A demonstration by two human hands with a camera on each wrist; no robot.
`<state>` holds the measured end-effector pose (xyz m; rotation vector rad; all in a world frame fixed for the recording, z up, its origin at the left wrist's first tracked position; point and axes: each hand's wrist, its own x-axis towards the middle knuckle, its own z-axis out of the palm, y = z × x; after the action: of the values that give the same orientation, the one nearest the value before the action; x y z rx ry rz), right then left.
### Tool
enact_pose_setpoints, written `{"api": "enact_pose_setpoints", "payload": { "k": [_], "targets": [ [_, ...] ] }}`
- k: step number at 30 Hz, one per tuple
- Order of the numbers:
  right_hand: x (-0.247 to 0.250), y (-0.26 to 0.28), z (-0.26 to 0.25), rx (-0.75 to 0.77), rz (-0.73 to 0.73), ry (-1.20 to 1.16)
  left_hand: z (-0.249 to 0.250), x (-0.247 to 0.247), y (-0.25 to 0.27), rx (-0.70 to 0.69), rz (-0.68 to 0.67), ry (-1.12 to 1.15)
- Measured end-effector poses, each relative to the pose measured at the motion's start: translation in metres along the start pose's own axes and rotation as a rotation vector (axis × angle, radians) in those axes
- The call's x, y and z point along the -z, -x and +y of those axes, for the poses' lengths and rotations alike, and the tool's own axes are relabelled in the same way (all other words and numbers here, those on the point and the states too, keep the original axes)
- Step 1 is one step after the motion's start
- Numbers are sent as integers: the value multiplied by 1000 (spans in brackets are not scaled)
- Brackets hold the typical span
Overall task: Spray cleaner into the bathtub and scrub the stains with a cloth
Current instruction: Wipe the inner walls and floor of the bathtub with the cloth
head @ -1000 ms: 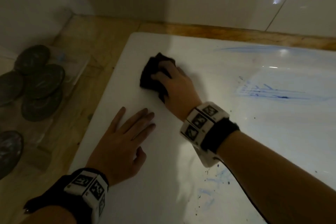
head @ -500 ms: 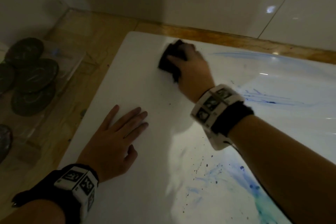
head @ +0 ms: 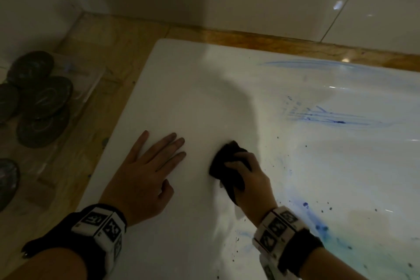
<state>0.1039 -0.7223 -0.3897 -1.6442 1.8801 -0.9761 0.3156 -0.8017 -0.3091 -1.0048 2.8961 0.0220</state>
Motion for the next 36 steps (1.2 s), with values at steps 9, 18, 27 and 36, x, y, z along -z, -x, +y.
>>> {"api": "enact_pose_setpoints", "payload": {
  "k": [9, 18, 27, 36],
  "targets": [
    [-33, -47, -54, 10, 173, 36, -1, -4, 1, 6, -18, -19],
    [15, -53, -8, -376, 186, -192, -3, 1, 0, 2, -37, -18],
    [169, -126, 2, -477, 343, 403, 2, 6, -1, 24, -68, 4],
    [88, -149, -32, -46, 116, 231, 2, 8, -3, 30, -101, 9]
  ]
}}
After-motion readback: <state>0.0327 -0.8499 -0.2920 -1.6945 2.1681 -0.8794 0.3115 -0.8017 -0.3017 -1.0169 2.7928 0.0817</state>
